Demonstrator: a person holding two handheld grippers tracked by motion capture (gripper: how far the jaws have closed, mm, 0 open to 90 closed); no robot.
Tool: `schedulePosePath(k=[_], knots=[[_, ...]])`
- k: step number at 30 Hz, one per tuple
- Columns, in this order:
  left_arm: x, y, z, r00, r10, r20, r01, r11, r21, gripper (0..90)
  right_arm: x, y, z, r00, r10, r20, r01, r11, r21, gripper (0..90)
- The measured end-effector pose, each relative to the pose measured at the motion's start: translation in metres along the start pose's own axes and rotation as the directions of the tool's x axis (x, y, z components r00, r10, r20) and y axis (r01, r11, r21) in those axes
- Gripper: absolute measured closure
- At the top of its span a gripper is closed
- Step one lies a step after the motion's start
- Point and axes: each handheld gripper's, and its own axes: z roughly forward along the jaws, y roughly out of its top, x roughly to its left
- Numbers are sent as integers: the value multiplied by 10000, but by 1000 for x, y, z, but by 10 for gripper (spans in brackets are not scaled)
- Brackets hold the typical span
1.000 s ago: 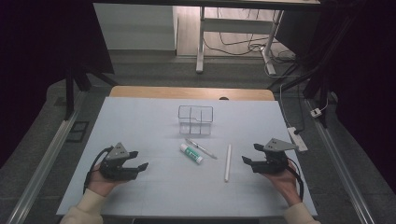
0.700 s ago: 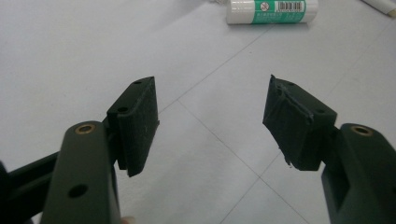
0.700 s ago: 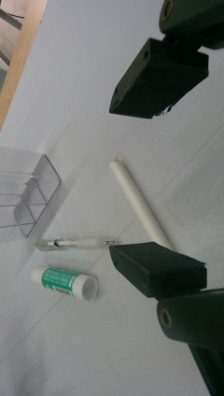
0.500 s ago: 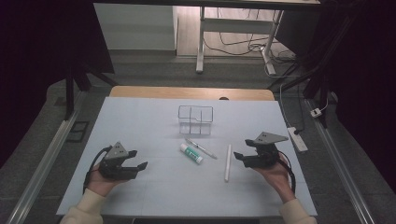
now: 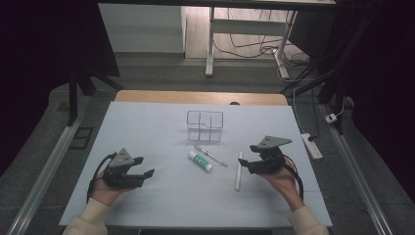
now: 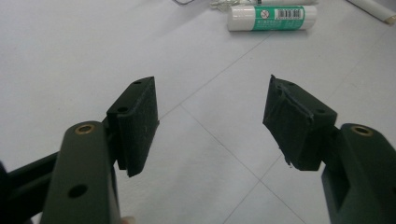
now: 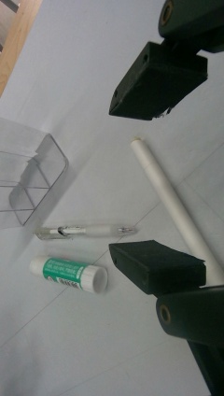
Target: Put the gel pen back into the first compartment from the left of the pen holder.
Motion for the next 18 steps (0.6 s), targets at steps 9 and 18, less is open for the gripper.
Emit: schedulePosePath(k=[9,18], knots=[[-2,1,2,10000,76,-15,-76,10000,30,354,3,12,15,9998,-22,-183,28,9994,331,283],[-2,1,3,9999,104,53,-104,9999,65,354,9,19,36,9985,-290,-464,334,9948,959,283]])
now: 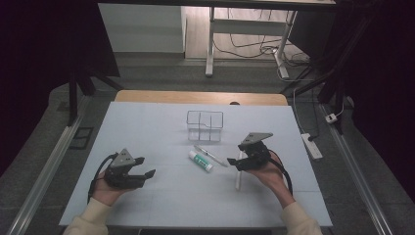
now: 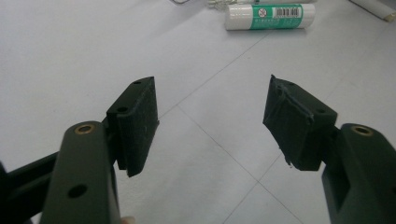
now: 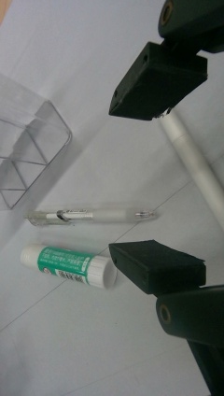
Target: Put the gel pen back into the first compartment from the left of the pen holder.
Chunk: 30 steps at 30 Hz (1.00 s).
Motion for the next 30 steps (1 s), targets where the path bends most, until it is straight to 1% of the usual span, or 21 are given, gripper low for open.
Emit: schedulePosePath(k=[2,4,6,9,11,15,17,19,23,27,28,29,30], knots=[[0,0,0,10000,0,4,0,10000,14,353,1,3,3,10000,-7,-82,8,10000,86,284],[0,0,1,10000,-10,-3,10,10000,17,353,2,7,7,9998,-147,-104,150,9994,309,284],[0,0,1,10000,-19,-8,19,10000,28,353,4,10,11,9995,-225,-238,236,9987,447,291],[1,0,1,10000,-13,-5,13,10000,43,352,6,14,18,9992,-320,-224,334,9974,643,299],[0,0,1,10000,-6,0,6,10000,35,352,6,16,23,9992,-296,-264,318,9958,860,301],[1,-1,1,10000,-3,18,3,10000,57,352,7,20,31,9992,-204,-335,239,9941,1060,305],[1,-1,1,10000,-30,66,29,10000,45,351,6,21,34,9988,-296,-384,338,9931,1127,312],[2,0,2,9999,-78,111,77,10000,21,351,6,22,38,9987,-364,-358,406,9912,1260,318],[2,-1,2,9999,-33,110,32,10000,85,350,6,23,46,9986,-415,-335,462,9868,1549,333],[2,-1,2,9999,-31,115,30,10000,82,350,6,24,53,9988,-329,-355,387,9833,1779,353],[2,-1,3,9999,-28,113,27,10000,87,350,6,24,54,9985,-348,-416,418,9825,1816,363],[2,-1,3,9999,-31,117,30,10000,89,349,6,25,56,9981,-463,-416,532,9814,1847,370],[2,-1,2,9999,-33,118,31,10000,89,349,7,25,58,9981,-457,-425,531,9799,1921,373]])
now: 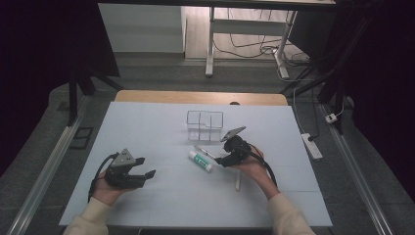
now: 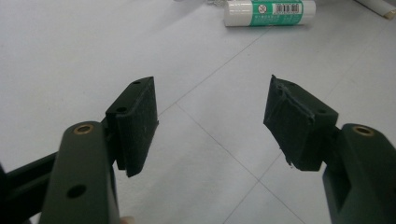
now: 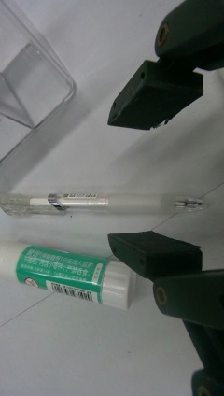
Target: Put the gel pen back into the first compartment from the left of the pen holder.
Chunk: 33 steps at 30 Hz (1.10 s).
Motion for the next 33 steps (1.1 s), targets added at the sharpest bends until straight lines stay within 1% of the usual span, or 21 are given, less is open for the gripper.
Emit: schedulePosePath(k=[9,11,13,19,22,24,25,27,29,33], knots=[[0,0,2,10000,68,53,-69,9999,79,346,2,7,12,9993,-118,-348,144,9972,737,468],[0,0,2,10000,73,47,-73,9999,79,346,3,9,14,9990,-234,-394,268,9957,881,501],[0,-1,1,10000,66,49,-66,9999,77,346,3,9,15,9985,-239,-491,288,9944,1020,535],[0,-1,3,10000,78,45,-79,9999,115,346,2,12,16,9979,-500,-412,548,9908,1237,610],[0,-1,3,9999,113,27,-113,9998,137,345,5,14,16,9958,-782,-470,837,9879,1308,671],[0,-1,2,9999,107,16,-107,9999,119,345,7,14,16,9948,-876,-526,941,9859,1386,729],[0,-1,2,10000,96,11,-96,9999,112,345,7,15,16,9948,-843,-572,915,9862,1381,751],[0,-1,2,9999,103,10,-103,9999,114,345,7,15,16,9954,-819,-487,880,9864,1389,781],[0,-1,2,9999,111,3,-111,9999,126,345,7,14,16,9966,-625,-535,693,9881,1375,790],[0,-2,2,9999,134,-10,-134,9998,139,344,5,14,16,9973,-431,-603,507,9901,1310,794]])
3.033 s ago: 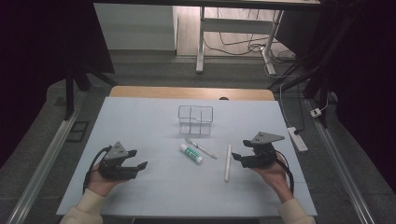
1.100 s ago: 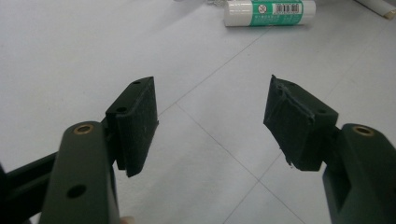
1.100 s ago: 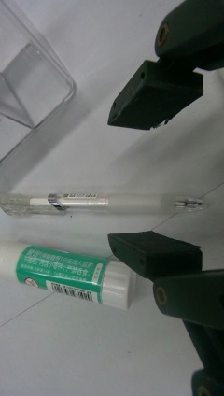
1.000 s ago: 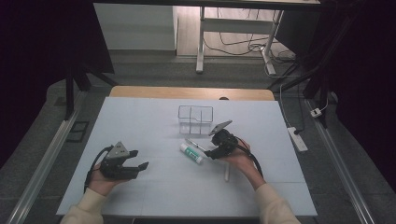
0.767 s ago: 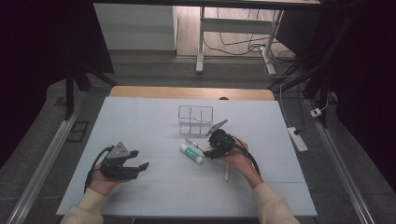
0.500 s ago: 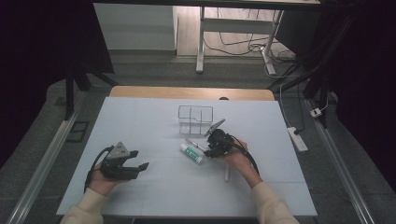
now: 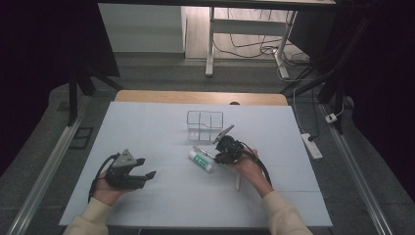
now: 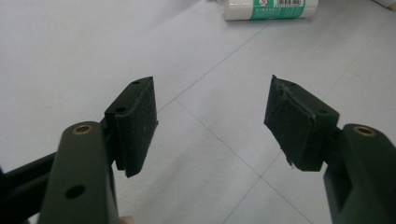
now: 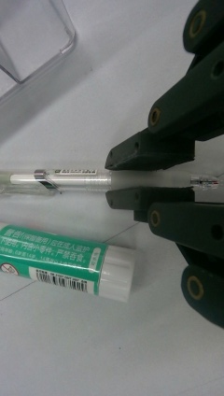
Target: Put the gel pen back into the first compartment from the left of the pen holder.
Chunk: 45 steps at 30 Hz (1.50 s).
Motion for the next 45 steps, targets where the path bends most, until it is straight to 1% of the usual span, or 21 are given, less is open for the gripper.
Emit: schedulePosePath(k=[5,7,9,12,15,16,17,20,22,26,28,30,34,38,45], knots=[[0,0,-1,10000,-19,-18,19,10000,-29,344,-1,0,0,10000,74,-13,-74,10000,-54,797],[0,0,-1,10000,-22,-22,22,10000,-33,344,-1,0,-2,9998,25,183,-25,10000,-43,798],[0,0,-1,10000,-24,-19,24,10000,-22,344,-2,-1,-4,9999,76,130,-75,9999,-140,798],[0,0,-1,10000,-19,-27,19,10000,-25,344,-1,-1,-7,9997,52,240,-47,9998,-207,799],[0,0,-1,10000,8,-41,-9,10000,-38,344,0,-1,-10,9999,1,106,3,9994,-342,799],[0,0,-1,10000,22,-50,-22,10000,-35,345,1,0,-12,9999,8,132,-3,9992,-399,799],[0,0,-1,10000,59,-57,-59,10000,-9,344,1,0,-15,9999,-23,150,30,9989,-462,799],[0,0,-1,10000,31,-65,-32,10000,-38,344,3,2,-24,10000,46,-55,-50,9964,-849,799],[0,0,0,10000,25,-68,-25,10000,-31,344,5,4,-31,10000,-56,24,59,9944,-1054,799],[0,0,-1,10000,17,-91,-18,10000,-60,344,7,6,-44,9998,-210,42,214,9883,-1507,799],[0,0,-1,9999,26,-98,-26,10000,-59,344,8,6,-48,9997,-205,114,221,9868,-1605,799],[0,0,-1,9999,31,-102,-31,10000,-62,344,8,5,-51,9998,-184,40,188,9848,-1728,799],[0,0,-2,9999,15,-123,-16,10000,-86,344,8,4,-55,9999,-107,-84,89,9814,-1917,799],[-1,1,-2,9998,108,-165,-109,9999,-106,344,9,3,-57,9997,-126,-186,85,9791,-2031,799],[-5,6,-2,9994,289,-195,-293,9994,-195,347,11,4,-56,9992,-184,-358,106,9782,-2075,799]])
